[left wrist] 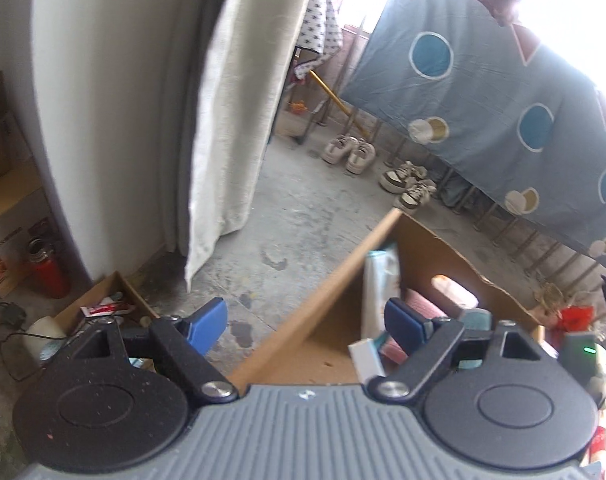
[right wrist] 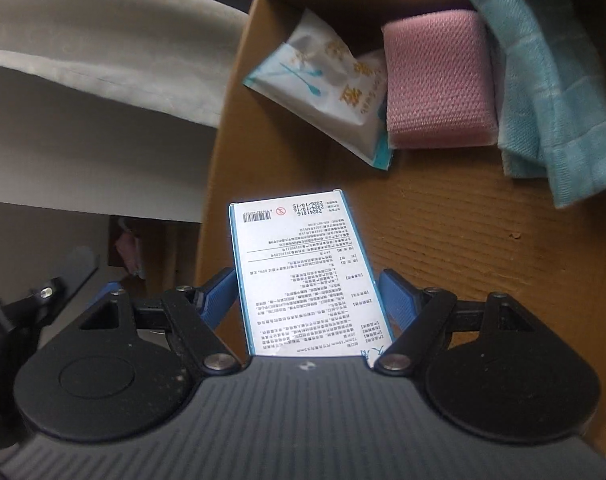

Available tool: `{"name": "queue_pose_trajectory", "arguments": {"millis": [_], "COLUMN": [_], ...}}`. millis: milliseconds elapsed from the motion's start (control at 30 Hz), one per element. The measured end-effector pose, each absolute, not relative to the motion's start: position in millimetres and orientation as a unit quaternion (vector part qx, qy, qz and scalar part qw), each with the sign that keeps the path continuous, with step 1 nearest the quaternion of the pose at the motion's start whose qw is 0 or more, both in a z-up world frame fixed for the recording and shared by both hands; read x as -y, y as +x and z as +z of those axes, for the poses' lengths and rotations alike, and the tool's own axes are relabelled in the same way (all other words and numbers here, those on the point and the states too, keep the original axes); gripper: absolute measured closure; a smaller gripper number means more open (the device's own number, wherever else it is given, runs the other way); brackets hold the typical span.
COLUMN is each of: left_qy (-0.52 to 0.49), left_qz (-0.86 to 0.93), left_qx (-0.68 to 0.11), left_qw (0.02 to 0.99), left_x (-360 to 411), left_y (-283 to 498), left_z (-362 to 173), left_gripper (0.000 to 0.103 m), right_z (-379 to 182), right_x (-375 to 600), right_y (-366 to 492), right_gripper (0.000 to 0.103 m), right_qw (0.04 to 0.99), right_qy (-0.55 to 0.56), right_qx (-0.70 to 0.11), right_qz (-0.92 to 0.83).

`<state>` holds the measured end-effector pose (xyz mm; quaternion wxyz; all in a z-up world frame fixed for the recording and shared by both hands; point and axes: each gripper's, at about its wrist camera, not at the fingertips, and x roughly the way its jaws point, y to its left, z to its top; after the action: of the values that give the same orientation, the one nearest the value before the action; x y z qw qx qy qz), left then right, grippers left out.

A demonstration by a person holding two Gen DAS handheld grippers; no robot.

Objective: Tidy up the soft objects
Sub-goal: 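Lower the medicine box into the cardboard box and open the right tool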

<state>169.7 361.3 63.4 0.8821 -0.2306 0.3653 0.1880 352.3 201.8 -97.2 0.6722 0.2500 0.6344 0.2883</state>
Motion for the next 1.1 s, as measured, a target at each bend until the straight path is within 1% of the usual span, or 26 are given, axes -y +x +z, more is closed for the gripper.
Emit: {"name": "queue_pose_trajectory", "arguments": {"millis": [133, 300, 433, 633, 733, 833, 933, 1033, 1100], "left_qy": [-0.239, -0.243, -0.245, -0.247, -0.243, -0.239, -0.245, -0.254, -0.257], "left_qz": [0.194, 0.202, 0.201, 0.191, 0.186, 0.186, 0.19, 0.193, 0.197], "left_qx": [-0.365, -0.364, -0.369, -0.365, -0.364, -0.362, -0.359, -0.358, -0.357], "left_qw": [0.879, 0.876, 0.874, 0.877, 0.88, 0.882, 0.88, 0.877, 0.876], "left_x": [-382, -394, -397, -394, -392, -390, -390, -391, -391], "left_y": [157, 154, 156, 157, 156, 156, 157, 155, 151], "left_z": [56, 47, 41, 39, 40, 41, 42, 42, 44], "left_gripper": [0.016, 0.016, 0.016, 0.016, 0.016, 0.016, 0.016, 0.016, 0.016], "right_z": [-124, -142, -146, -143, -142, -144, -150, -156, -159], "right_x": [-235, -254, -248, -237, -232, -233, -243, -252, -258], "right_y": [367, 377, 371, 352, 341, 328, 316, 318, 320], "right_gripper": [0.025, 0.022, 0.02, 0.02, 0.02, 0.016, 0.015, 0.013, 0.014], "right_qw": [0.688, 0.7, 0.684, 0.674, 0.662, 0.64, 0.624, 0.609, 0.585], "right_qy": [0.238, 0.249, 0.279, 0.288, 0.299, 0.289, 0.282, 0.317, 0.344], "right_qx": [-0.637, -0.632, -0.637, -0.651, -0.661, -0.683, -0.699, -0.691, -0.687], "right_qz": [0.255, 0.222, 0.222, 0.197, 0.186, 0.2, 0.207, 0.227, 0.257]}}
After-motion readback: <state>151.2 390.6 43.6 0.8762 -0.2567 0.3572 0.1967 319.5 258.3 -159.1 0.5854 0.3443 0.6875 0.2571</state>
